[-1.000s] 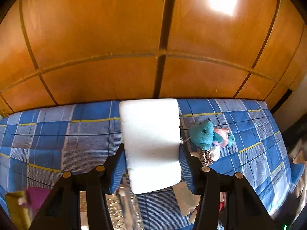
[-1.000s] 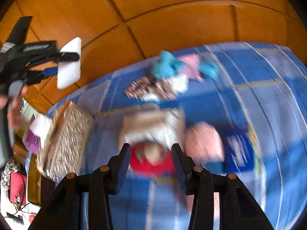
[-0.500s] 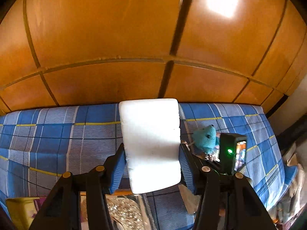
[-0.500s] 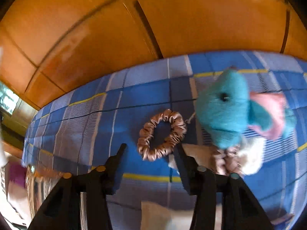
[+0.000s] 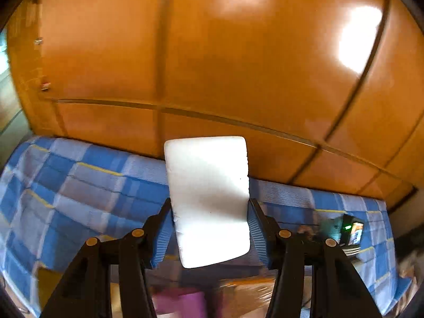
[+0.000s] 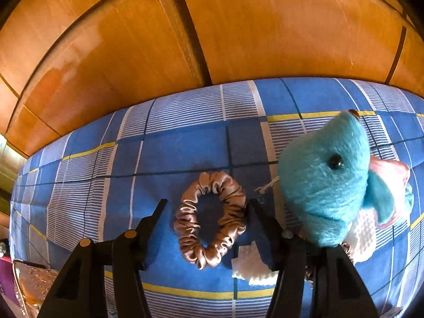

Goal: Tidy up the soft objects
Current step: 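Lift the sponge toward the tray while the right gripper grasps the brown scrunchie, then lower the white sponge into the gold tray and open the left gripper, then carry the brown scrunchie into the gold tray and release it with the right gripper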

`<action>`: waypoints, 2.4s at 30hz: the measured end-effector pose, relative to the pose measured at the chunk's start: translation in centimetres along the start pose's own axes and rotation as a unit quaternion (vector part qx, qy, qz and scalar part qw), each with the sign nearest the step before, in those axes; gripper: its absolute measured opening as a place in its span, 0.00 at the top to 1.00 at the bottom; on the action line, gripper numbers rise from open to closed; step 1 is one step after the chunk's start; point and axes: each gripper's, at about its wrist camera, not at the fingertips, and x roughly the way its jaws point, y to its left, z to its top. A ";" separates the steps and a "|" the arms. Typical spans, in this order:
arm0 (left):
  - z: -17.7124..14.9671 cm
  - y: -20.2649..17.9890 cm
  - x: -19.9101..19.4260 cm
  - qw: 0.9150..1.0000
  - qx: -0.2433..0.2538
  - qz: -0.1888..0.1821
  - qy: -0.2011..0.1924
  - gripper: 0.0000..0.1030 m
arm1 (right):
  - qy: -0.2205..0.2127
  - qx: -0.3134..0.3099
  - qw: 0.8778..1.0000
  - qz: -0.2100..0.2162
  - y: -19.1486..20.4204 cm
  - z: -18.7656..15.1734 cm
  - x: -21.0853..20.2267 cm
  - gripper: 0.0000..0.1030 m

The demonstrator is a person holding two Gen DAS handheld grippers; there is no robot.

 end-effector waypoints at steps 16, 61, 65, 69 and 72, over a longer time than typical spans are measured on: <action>-16.7 21.1 -4.7 0.979 -0.177 0.091 0.044 0.47 | 0.033 -0.081 0.996 -0.027 3.6 -0.2 1.8 0.84; -25.6 16.1 -7.7 0.992 -0.106 0.061 0.017 0.22 | -0.060 -0.263 0.963 0.023 14.5 -1.5 -12.3 0.84; -26.1 16.1 -8.4 0.993 -0.105 0.056 0.013 0.22 | -0.074 -0.289 0.954 0.022 18.3 -1.6 -13.1 0.84; -26.6 16.2 -9.0 0.993 -0.096 0.064 0.005 0.22 | -0.083 -0.319 0.942 0.058 22.2 -2.7 -14.6 0.84; -26.8 16.6 -9.3 0.993 -0.097 0.070 0.000 0.22 | -0.090 -0.354 0.926 0.092 25.6 -4.3 -15.9 0.84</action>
